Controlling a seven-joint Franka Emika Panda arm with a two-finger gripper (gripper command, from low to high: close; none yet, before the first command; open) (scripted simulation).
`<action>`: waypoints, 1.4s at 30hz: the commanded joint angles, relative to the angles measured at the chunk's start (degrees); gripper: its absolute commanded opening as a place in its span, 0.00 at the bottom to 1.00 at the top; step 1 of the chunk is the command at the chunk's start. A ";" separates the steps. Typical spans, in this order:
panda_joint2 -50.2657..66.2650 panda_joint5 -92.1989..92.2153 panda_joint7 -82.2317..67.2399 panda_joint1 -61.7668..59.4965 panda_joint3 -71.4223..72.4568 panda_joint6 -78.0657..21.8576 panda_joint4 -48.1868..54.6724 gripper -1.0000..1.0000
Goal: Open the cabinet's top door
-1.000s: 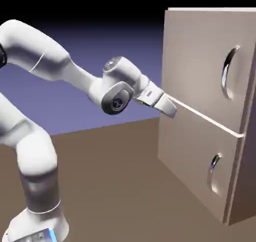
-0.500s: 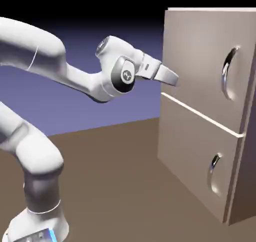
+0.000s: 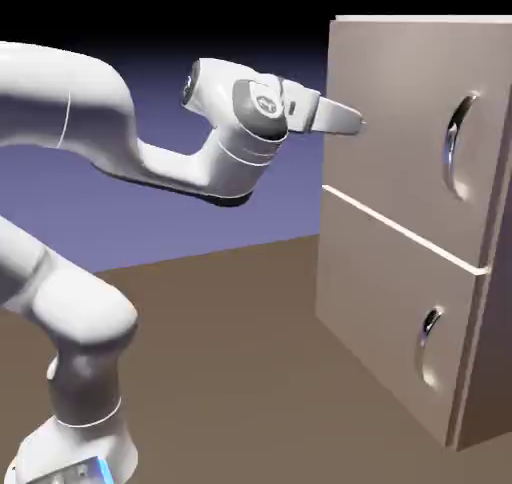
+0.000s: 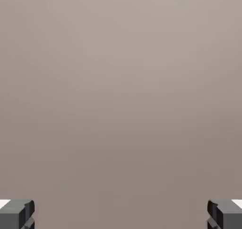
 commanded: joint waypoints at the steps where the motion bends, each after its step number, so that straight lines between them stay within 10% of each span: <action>1: -0.29 -2.50 1.87 0.80 -0.95 0.03 0.58 0.50; 39: -5.91 -79.91 59.66 36.11 -36.74 -0.31 25.69 0.50; 40: -5.91 -79.91 59.66 36.11 -36.74 -0.31 25.69 0.00; 42: -5.65 -79.20 59.70 34.04 -35.36 -1.16 24.12 0.00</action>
